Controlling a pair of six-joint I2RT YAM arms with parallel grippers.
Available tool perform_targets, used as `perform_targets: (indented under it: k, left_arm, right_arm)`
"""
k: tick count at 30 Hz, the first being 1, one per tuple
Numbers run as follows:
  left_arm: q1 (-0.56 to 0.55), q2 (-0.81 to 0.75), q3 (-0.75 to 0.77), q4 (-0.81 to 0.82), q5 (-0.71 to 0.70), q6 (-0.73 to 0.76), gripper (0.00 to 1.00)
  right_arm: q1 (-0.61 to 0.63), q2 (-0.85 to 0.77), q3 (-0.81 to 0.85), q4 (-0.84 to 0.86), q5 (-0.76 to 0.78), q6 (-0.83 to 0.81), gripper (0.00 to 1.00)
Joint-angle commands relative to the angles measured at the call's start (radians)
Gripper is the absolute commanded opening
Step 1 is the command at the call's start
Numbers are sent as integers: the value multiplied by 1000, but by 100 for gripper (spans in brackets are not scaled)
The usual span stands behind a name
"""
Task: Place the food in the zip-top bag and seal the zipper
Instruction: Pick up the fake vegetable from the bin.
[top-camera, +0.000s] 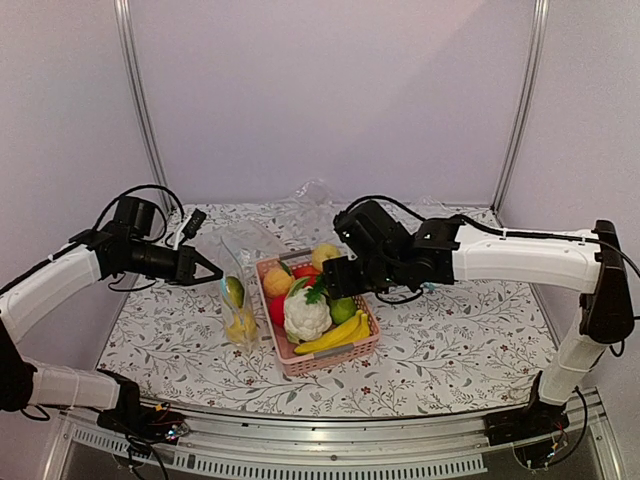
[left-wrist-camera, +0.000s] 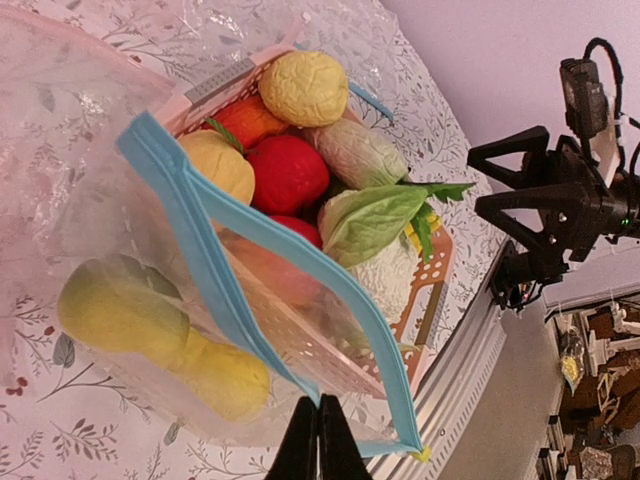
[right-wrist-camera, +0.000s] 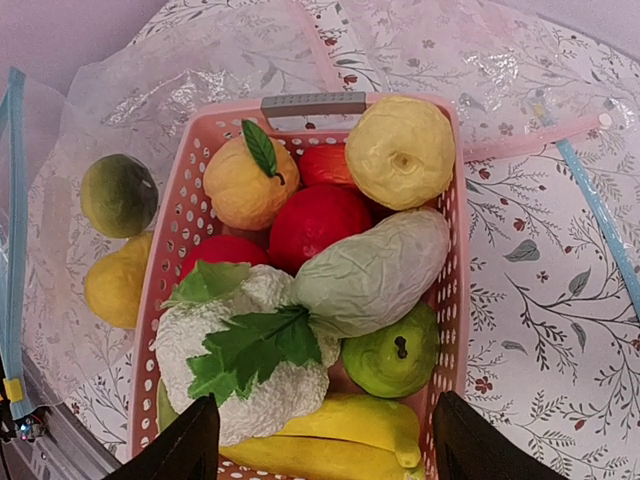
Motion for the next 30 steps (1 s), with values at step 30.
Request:
perform_targets:
  k: [30]
  left_arm:
    - [14,31,28,-14,14,17,0]
  right_arm:
    - [65,330,328,-204,202,-4,50]
